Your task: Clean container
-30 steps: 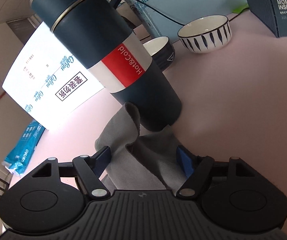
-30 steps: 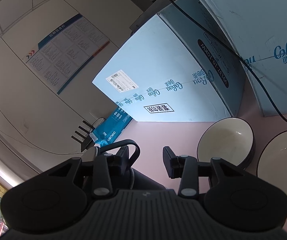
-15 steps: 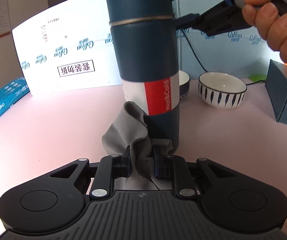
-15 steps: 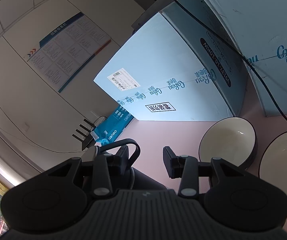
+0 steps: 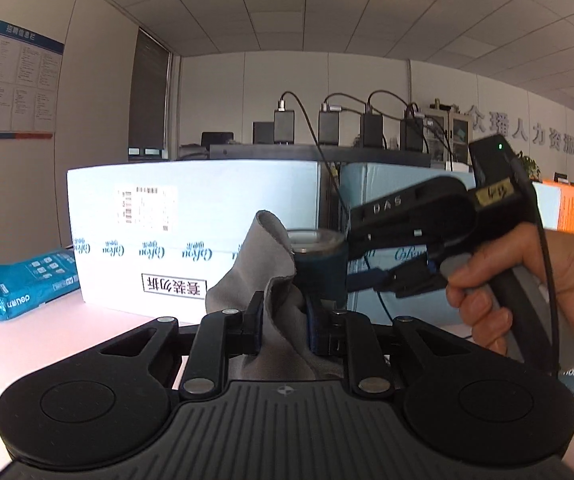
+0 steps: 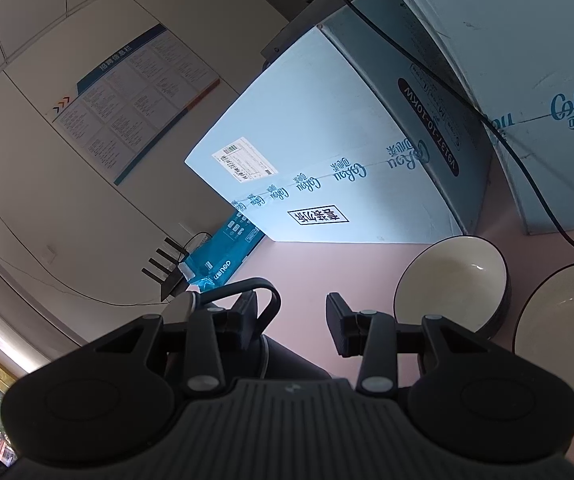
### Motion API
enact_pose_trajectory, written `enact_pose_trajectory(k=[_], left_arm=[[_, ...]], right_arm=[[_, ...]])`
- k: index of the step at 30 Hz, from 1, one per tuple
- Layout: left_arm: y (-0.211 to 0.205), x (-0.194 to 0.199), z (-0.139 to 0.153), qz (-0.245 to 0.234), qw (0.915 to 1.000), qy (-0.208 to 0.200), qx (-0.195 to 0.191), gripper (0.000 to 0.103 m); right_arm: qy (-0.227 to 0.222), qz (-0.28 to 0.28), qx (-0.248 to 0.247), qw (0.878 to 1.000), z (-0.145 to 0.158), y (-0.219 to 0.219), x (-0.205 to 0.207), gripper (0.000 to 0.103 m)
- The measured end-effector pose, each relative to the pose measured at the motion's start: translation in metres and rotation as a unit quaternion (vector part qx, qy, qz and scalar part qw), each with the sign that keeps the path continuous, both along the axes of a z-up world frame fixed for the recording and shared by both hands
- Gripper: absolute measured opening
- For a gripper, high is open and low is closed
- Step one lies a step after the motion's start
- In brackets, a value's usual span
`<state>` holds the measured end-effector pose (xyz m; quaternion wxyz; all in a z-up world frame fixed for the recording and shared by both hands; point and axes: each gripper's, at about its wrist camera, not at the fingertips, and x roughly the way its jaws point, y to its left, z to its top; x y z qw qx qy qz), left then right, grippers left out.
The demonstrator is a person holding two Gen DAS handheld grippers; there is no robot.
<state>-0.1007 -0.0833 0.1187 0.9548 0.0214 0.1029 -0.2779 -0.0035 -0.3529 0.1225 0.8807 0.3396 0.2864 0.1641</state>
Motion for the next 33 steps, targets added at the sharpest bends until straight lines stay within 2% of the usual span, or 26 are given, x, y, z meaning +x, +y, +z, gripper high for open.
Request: enact_pose_trajectory(k=[5, 9, 14, 19, 28, 33], left_arm=[[0.003, -0.002, 0.022, -0.007, 0.9993, -0.025, -0.028, 0.016], [-0.004, -0.002, 0.025, -0.017, 0.9991, -0.032, -0.020, 0.016], [-0.009, -0.008, 0.012, -0.020, 0.9993, -0.033, -0.002, 0.016], [-0.017, -0.013, -0.007, -0.038, 0.9988, -0.011, 0.027, 0.016], [-0.026, -0.006, -0.035, -0.040, 0.9972, 0.043, 0.047, 0.016], [-0.026, -0.003, -0.038, -0.032, 0.9970, 0.051, 0.049, 0.016]], right_arm=[[0.001, 0.001, -0.001, 1.000, 0.000, -0.003, -0.001, 0.042], [0.001, 0.001, -0.002, 1.000, 0.000, -0.004, -0.003, 0.042], [0.001, 0.001, -0.001, 1.000, 0.000, -0.004, -0.003, 0.042], [0.000, 0.004, -0.005, 1.000, 0.000, -0.001, -0.002, 0.044], [-0.011, 0.025, -0.025, 0.999, 0.003, -0.002, -0.001, 0.048], [-0.016, 0.038, -0.002, 0.999, -0.004, -0.010, -0.001, 0.055]])
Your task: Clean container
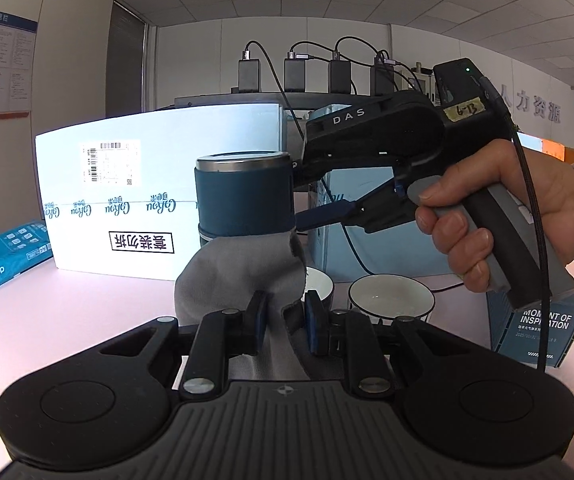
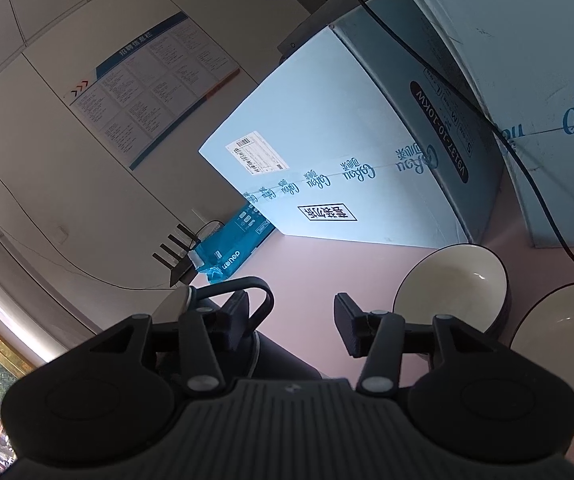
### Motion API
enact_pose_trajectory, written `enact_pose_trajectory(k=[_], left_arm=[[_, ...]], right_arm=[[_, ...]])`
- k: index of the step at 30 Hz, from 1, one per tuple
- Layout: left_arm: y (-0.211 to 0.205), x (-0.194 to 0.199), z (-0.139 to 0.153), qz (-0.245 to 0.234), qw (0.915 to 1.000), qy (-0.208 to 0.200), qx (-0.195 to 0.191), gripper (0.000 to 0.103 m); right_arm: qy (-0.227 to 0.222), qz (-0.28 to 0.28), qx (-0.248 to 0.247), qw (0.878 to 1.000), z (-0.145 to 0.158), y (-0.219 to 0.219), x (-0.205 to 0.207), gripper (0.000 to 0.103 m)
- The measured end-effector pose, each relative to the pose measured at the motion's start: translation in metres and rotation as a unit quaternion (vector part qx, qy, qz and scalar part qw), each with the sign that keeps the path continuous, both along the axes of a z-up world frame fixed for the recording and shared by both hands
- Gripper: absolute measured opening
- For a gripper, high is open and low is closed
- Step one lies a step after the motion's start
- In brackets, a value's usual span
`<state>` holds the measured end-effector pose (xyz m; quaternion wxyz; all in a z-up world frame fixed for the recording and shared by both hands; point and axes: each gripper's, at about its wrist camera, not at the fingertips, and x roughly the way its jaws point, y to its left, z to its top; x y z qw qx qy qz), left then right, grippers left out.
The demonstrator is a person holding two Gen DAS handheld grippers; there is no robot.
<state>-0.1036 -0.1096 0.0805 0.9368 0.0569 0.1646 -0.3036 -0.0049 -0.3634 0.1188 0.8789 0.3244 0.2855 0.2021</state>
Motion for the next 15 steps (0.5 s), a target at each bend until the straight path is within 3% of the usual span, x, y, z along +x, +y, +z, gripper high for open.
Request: enact_pose_trajectory(k=[8, 12, 15], left_arm=[[-0.002, 0.003, 0.007, 0.005, 1.0000, 0.001, -0.001, 0.016], [-0.002, 0.003, 0.010, 0.011, 0.9998, 0.008, -0.011, 0.016], [-0.003, 0.006, 0.011, 0.016, 0.9997, 0.013, -0.015, 0.016]], right_arm=[[-0.013, 0.025, 0.029, 0.999, 0.000, -0.013, -0.004, 0.058], [-0.028, 0.039, 0.038, 0.998, 0.002, -0.018, -0.004, 0.069], [-0.039, 0.046, 0.051, 0.997, 0.003, -0.020, 0.001, 0.072]])
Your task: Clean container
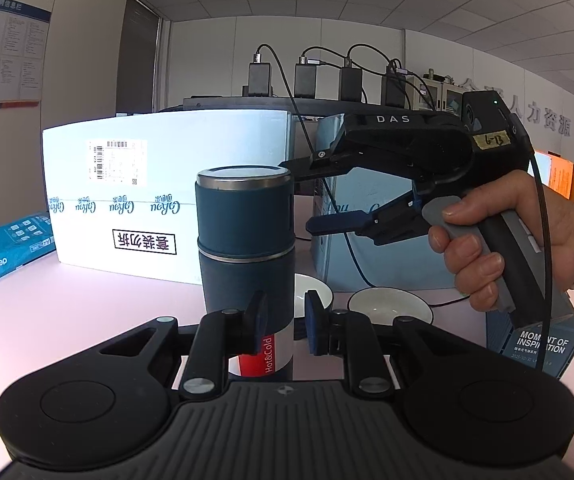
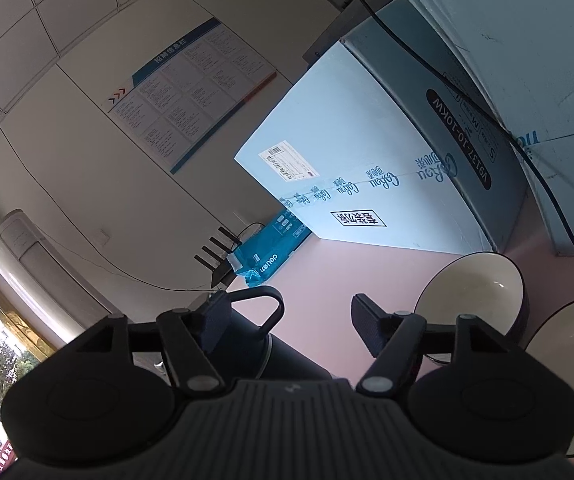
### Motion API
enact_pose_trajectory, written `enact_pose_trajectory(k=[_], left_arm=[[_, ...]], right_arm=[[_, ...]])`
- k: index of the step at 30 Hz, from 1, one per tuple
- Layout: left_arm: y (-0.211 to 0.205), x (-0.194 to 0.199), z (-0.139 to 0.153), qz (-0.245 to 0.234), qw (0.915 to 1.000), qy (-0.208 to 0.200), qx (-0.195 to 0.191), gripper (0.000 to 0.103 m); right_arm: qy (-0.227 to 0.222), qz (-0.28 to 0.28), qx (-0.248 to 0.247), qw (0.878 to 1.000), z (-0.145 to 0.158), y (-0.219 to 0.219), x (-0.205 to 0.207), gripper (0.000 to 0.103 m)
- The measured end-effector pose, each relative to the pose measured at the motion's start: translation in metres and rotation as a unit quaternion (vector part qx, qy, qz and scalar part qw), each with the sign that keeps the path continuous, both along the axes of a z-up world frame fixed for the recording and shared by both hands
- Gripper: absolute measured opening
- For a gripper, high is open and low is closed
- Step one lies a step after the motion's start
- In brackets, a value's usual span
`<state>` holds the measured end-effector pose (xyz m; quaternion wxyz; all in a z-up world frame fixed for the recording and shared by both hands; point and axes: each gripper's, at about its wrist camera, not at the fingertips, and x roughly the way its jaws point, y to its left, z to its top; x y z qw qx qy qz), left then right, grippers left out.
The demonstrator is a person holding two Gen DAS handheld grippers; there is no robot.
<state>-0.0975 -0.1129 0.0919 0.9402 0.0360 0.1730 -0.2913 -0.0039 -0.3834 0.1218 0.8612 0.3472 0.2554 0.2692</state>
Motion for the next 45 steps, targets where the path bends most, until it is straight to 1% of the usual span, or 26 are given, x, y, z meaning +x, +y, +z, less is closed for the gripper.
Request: enact_pose_trajectory(k=[2, 4, 6, 8, 9, 11, 12, 14, 15, 16, 18, 22, 24, 27, 30, 31, 32, 33, 34, 35, 36, 37, 38, 41, 43, 45], left_arm=[[0.000, -0.001, -0.001, 0.002, 1.0000, 0.000, 0.004, 0.016], [-0.001, -0.002, -0.006, -0.002, 0.9998, 0.010, 0.018, 0.017], [-0.005, 0.001, -0.016, -0.013, 0.9977, 0.043, 0.050, 0.018], [-0.008, 0.002, -0.027, -0.013, 0.9954, 0.068, 0.067, 0.019], [-0.010, 0.002, -0.033, -0.011, 0.9937, 0.081, 0.077, 0.023], [-0.019, 0.006, -0.045, -0.001, 0.9891, 0.106, 0.102, 0.038], [-0.024, 0.008, -0.052, -0.001, 0.9860, 0.117, 0.119, 0.047], [-0.035, 0.012, -0.065, -0.007, 0.9799, 0.129, 0.152, 0.048], [-0.040, 0.011, -0.069, -0.011, 0.9776, 0.128, 0.166, 0.052], [-0.045, 0.010, -0.073, -0.016, 0.9751, 0.127, 0.181, 0.060], [-0.053, 0.007, -0.079, -0.017, 0.9723, 0.115, 0.202, 0.066], [-0.064, 0.000, -0.087, 0.001, 0.9694, 0.101, 0.224, 0.080], [-0.068, -0.002, -0.090, 0.016, 0.9679, 0.096, 0.232, 0.080], [-0.066, 0.001, -0.092, 0.047, 0.9671, 0.101, 0.229, 0.080], [-0.064, 0.007, -0.098, 0.063, 0.9665, 0.101, 0.227, 0.089], [-0.062, 0.009, -0.099, 0.063, 0.9682, 0.102, 0.220, 0.089], [-0.060, 0.009, -0.100, 0.061, 0.9702, 0.103, 0.211, 0.088], [-0.055, 0.010, -0.100, 0.059, 0.9726, 0.104, 0.199, 0.079], [-0.050, 0.011, -0.100, 0.060, 0.9743, 0.105, 0.190, 0.060], [-0.045, 0.012, -0.099, 0.061, 0.9759, 0.105, 0.181, 0.050], [-0.041, 0.013, -0.098, 0.062, 0.9773, 0.106, 0.173, 0.028], [-0.036, 0.016, -0.095, 0.060, 0.9782, 0.112, 0.165, 0.023], [-0.032, 0.019, -0.092, 0.059, 0.9791, 0.118, 0.155, 0.021], [-0.019, 0.018, -0.078, 0.082, 0.9814, 0.126, 0.120, 0.021], [-0.014, 0.013, -0.066, 0.083, 0.9842, 0.117, 0.104, 0.021], [-0.012, 0.009, -0.054, 0.088, 0.9867, 0.101, 0.092, 0.020]], right_arm=[[-0.007, 0.008, 0.018, 1.000, 0.001, -0.001, 0.006, 0.073], [-0.016, 0.017, 0.026, 0.999, 0.004, 0.000, 0.011, 0.077], [-0.026, 0.029, 0.026, 0.999, 0.008, 0.004, 0.016, 0.079], [-0.032, 0.043, 0.023, 0.998, 0.011, 0.008, 0.021, 0.081], [-0.036, 0.047, 0.019, 0.998, 0.012, 0.010, 0.023, 0.081], [-0.042, 0.053, 0.012, 0.998, 0.016, 0.014, 0.027, 0.085], [-0.043, 0.054, 0.012, 0.998, 0.016, 0.015, 0.029, 0.087], [-0.041, 0.056, 0.016, 0.997, 0.017, 0.016, 0.033, 0.088], [-0.040, 0.057, 0.017, 0.997, 0.016, 0.017, 0.034, 0.089], [-0.039, 0.059, 0.017, 0.997, 0.017, 0.018, 0.035, 0.090], [-0.038, 0.063, 0.017, 0.997, 0.017, 0.020, 0.035, 0.090], [-0.038, 0.067, 0.018, 0.997, 0.016, 0.020, 0.033, 0.090], [-0.036, 0.066, 0.019, 0.997, 0.014, 0.019, 0.033, 0.091], [-0.033, 0.062, 0.021, 0.997, 0.012, 0.017, 0.030, 0.091], [-0.028, 0.058, 0.022, 0.998, 0.008, 0.014, 0.028, 0.092], [-0.027, 0.057, 0.021, 0.998, 0.008, 0.014, 0.027, 0.092], [-0.027, 0.056, 0.020, 0.998, 0.007, 0.014, 0.027, 0.092], [-0.027, 0.055, 0.020, 0.998, 0.007, 0.013, 0.026, 0.092], [-0.027, 0.054, 0.020, 0.998, 0.007, 0.013, 0.026, 0.092], [-0.028, 0.054, 0.021, 0.998, 0.007, 0.013, 0.026, 0.092], [-0.029, 0.053, 0.020, 0.998, 0.007, 0.012, 0.026, 0.092], [-0.030, 0.052, 0.019, 0.998, 0.007, 0.012, 0.026, 0.092], [-0.030, 0.050, 0.019, 0.998, 0.007, 0.012, 0.027, 0.092], [-0.029, 0.039, 0.012, 0.999, 0.007, 0.012, 0.031, 0.093], [-0.027, 0.026, -0.010, 0.999, 0.009, 0.013, 0.035, 0.093], [-0.021, 0.014, -0.048, 0.999, 0.010, 0.017, 0.040, 0.093]])
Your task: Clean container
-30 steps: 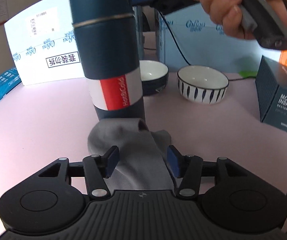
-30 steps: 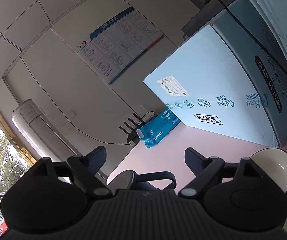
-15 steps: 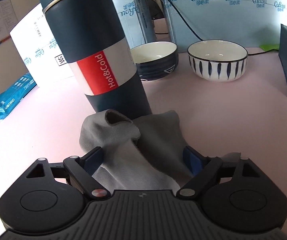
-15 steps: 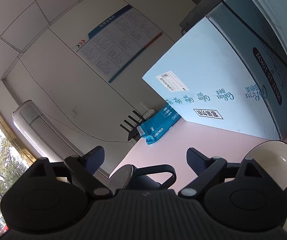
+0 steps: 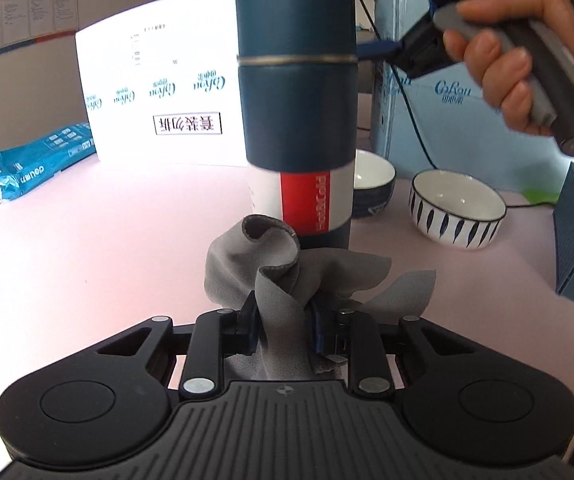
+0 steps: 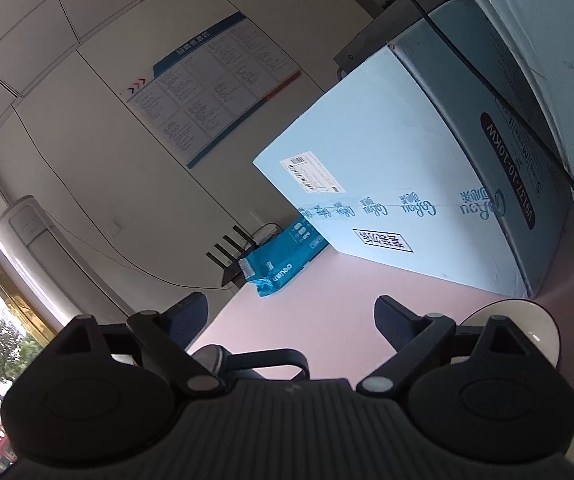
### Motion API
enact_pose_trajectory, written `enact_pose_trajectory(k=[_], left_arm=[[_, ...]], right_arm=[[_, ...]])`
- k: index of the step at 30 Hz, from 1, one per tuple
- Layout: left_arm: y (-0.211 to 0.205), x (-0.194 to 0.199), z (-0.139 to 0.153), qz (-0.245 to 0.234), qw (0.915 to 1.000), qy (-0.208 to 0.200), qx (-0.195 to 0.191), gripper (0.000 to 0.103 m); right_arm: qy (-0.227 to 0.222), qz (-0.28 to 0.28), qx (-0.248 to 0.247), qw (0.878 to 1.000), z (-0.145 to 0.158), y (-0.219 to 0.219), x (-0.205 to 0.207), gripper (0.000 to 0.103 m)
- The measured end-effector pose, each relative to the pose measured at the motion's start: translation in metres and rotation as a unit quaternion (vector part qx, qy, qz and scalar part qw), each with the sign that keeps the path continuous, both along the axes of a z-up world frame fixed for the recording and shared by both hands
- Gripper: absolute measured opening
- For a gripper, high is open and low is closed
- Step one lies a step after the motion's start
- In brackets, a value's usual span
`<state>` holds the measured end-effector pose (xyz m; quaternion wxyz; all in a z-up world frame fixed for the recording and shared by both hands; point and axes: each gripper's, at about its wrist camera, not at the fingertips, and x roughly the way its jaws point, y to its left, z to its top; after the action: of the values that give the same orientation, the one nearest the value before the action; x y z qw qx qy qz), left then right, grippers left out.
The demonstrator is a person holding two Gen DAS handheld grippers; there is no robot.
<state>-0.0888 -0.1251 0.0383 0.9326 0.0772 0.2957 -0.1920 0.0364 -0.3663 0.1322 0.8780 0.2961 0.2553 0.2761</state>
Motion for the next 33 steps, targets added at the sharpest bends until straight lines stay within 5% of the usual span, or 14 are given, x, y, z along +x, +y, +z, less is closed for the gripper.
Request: enact_pose_trajectory(k=[7, 11, 22, 27, 33], left_arm=[[-0.004, -0.001, 0.035, 0.019, 0.9988, -0.036, -0.028, 0.021], [-0.003, 0.001, 0.047, 0.032, 0.9975, -0.051, -0.038, 0.022], [0.001, 0.012, 0.053, 0.045, 0.9964, -0.056, -0.044, 0.022], [0.002, 0.014, 0.058, 0.044, 0.9960, -0.062, -0.046, 0.023], [0.003, 0.010, 0.058, 0.038, 0.9963, -0.064, -0.042, 0.023]], right_arm=[[0.047, -0.043, -0.076, 0.995, -0.008, 0.002, 0.021, 0.093], [0.061, -0.027, -0.127, 0.990, -0.010, 0.000, 0.022, 0.093], [0.070, 0.028, -0.172, 0.982, -0.010, -0.009, -0.002, 0.094], [0.055, 0.000, -0.168, 0.984, -0.005, -0.013, 0.002, 0.094], [0.012, 0.036, -0.088, 0.995, -0.007, -0.030, 0.003, 0.094]])
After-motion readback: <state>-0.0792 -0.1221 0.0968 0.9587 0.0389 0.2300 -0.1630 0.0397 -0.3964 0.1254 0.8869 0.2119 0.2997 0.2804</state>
